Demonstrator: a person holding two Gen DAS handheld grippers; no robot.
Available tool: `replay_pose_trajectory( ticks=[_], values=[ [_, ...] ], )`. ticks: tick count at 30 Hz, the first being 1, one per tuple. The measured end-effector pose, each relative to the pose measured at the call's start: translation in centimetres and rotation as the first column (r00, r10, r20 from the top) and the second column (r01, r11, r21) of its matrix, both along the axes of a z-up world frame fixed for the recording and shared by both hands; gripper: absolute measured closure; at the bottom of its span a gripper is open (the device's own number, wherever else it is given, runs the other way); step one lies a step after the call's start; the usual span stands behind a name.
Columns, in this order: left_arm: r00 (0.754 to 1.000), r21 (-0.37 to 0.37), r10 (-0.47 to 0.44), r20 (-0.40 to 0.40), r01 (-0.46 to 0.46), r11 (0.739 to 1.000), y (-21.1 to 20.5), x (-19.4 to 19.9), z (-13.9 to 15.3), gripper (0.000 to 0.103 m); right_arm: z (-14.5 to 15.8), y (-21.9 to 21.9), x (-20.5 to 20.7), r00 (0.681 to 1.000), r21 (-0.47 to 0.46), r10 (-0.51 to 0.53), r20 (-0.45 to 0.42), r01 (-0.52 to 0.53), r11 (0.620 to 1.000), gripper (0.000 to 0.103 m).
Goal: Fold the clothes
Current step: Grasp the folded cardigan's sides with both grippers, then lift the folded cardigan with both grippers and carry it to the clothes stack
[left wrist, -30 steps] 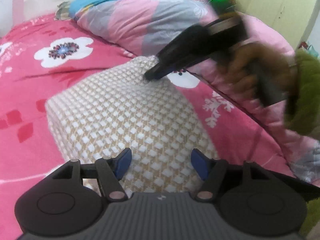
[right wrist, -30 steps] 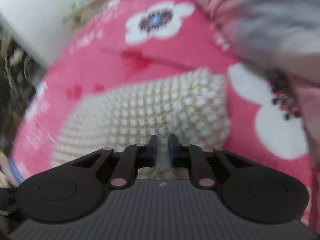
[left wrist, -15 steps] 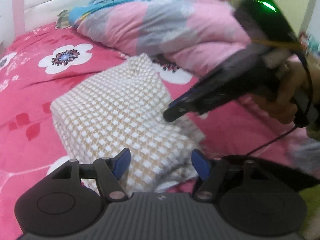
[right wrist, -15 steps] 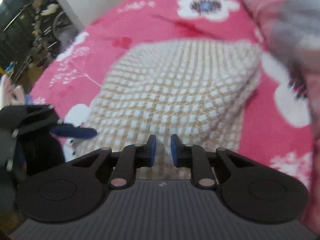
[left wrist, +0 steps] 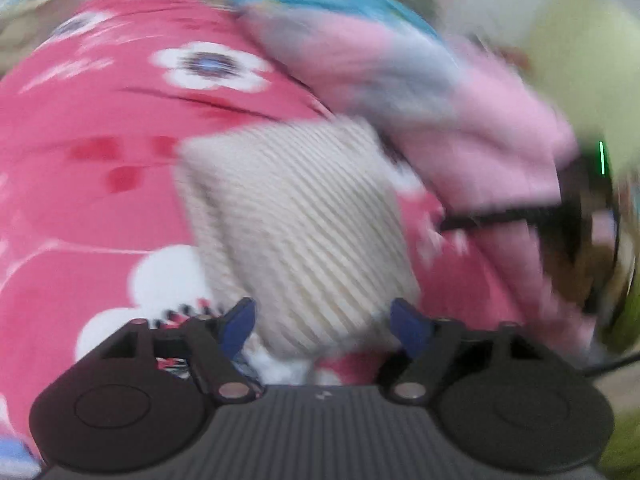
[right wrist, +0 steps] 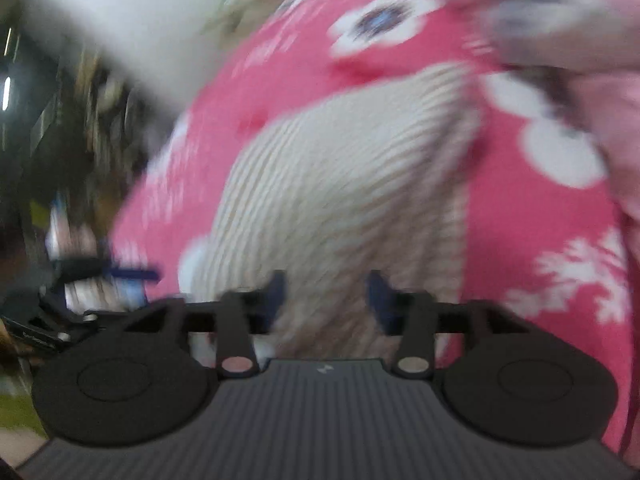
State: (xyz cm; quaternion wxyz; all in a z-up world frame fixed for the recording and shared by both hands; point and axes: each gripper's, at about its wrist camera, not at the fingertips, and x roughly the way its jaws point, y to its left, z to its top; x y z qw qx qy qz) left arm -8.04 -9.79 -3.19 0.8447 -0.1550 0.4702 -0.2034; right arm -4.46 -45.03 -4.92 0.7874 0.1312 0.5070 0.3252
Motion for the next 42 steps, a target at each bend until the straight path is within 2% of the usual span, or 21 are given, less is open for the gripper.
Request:
replay_pose_trajectory(
  ticks=[2,3,5,7,9,11,14,15,17,21,23,25,27,29,30,32,33,35,38,41,42],
  values=[
    [0.988,-0.117,0.130,-0.082,-0.139,0.983,2.6,2.9,-2.4,0.018,-1.5,-2.2,1.8,0.993,0.069,-0.107,-0.055,0.110,0.992,0.037],
    [0.979,-0.184,0.154,-0.136,-0.177,0.967,3.4,4.4,-4.1,0.018,-2.5,-3.1,2.8,0.984,0.105,-0.152,-0.090,0.161,0.981,0.032],
    [0.967,-0.289,0.154,-0.203,-0.209,0.934,4.1,7.0,-7.2,0.017,-4.8,-3.6,4.7,0.967,0.168,-0.198,-0.159,0.225,0.960,0.023],
    [0.965,-0.366,0.122,-0.232,-0.203,0.908,4.2,9.2,-9.4,0.015,-6.4,-3.1,6.3,0.958,0.185,-0.225,-0.179,0.257,0.949,0.021],
    [0.957,-0.402,0.124,-0.264,-0.225,0.887,4.2,11.1,-11.4,0.015,-7.5,-2.2,8.0,0.952,0.198,-0.232,-0.199,0.271,0.942,0.020],
    [0.952,-0.415,0.129,-0.276,-0.239,0.878,4.2,12.6,-12.7,0.015,-8.3,-2.0,9.0,0.947,0.234,-0.243,-0.209,0.290,0.928,0.020],
    [0.955,-0.455,0.118,-0.274,-0.236,0.858,3.8,14.4,-14.1,0.010,-9.2,-1.9,11.0,0.941,0.287,-0.251,-0.227,0.311,0.906,0.011],
    [0.956,-0.459,0.112,-0.271,-0.231,0.858,3.6,14.9,-14.6,0.008,-9.6,-1.7,11.6,0.941,0.300,-0.247,-0.230,0.310,0.902,0.011],
    [0.951,-0.424,0.117,-0.288,-0.236,0.874,3.2,15.6,-15.6,0.007,-10.4,-1.2,12.7,0.938,0.291,-0.250,-0.240,0.316,0.903,0.011],
    [0.950,-0.462,0.089,-0.299,-0.226,0.858,2.7,15.6,-17.1,0.005,-12.1,0.1,12.6,0.945,0.281,-0.205,-0.256,0.275,0.919,0.008],
    [0.947,-0.483,0.055,-0.316,-0.210,0.850,2.3,15.2,-17.4,0.005,-12.2,0.5,11.5,0.947,0.303,-0.151,-0.283,0.238,0.923,0.004],
    [0.937,-0.509,-0.021,-0.348,-0.170,0.844,1.2,14.6,-17.9,0.004,-12.4,0.8,9.9,0.941,0.318,-0.086,-0.327,0.195,0.928,0.001],
    [0.942,-0.490,-0.051,-0.331,-0.126,0.862,0.0,14.2,-17.7,0.002,-12.4,1.3,8.5,0.935,0.322,-0.033,-0.352,0.154,0.934,0.001],
    [0.940,-0.490,-0.037,-0.339,-0.143,0.860,-0.4,15.1,-17.9,0.000,-12.4,1.7,8.7,0.932,0.319,-0.020,-0.362,0.144,0.937,0.000],
    [0.936,-0.499,-0.018,-0.350,-0.170,0.850,-0.4,15.7,-18.1,0.001,-12.4,1.8,9.1,0.929,0.320,-0.022,-0.369,0.149,0.936,0.001],
    [0.927,-0.518,0.025,-0.374,-0.231,0.824,-0.3,16.9,-18.4,0.001,-12.5,1.8,10.7,0.926,0.345,-0.046,-0.375,0.186,0.920,0.001],
    [0.925,-0.514,0.030,-0.378,-0.237,0.824,-0.6,17.2,-18.5,0.001,-12.6,1.7,11.5,0.922,0.365,-0.070,-0.381,0.220,0.905,0.001],
    [0.936,-0.489,0.014,-0.353,-0.197,0.849,-1.4,17.1,-18.0,0.001,-12.9,2.1,12.2,0.916,0.371,-0.073,-0.394,0.231,0.900,0.000],
    [0.931,-0.475,0.015,-0.365,-0.200,0.857,-2.2,16.7,-17.2,0.005,-11.7,3.2,10.9,0.946,0.342,-0.004,-0.325,0.121,0.932,0.001],
    [0.921,-0.407,0.070,-0.383,-0.236,0.882,-3.6,17.0,-16.0,0.015,-11.0,3.5,9.8,0.942,0.324,-0.011,-0.335,0.126,0.938,0.014],
    [0.921,-0.374,0.080,-0.382,-0.233,0.898,-4.2,17.3,-15.4,0.017,-10.6,3.5,9.9,0.944,0.308,-0.022,-0.330,0.129,0.943,0.023]
  ],
)
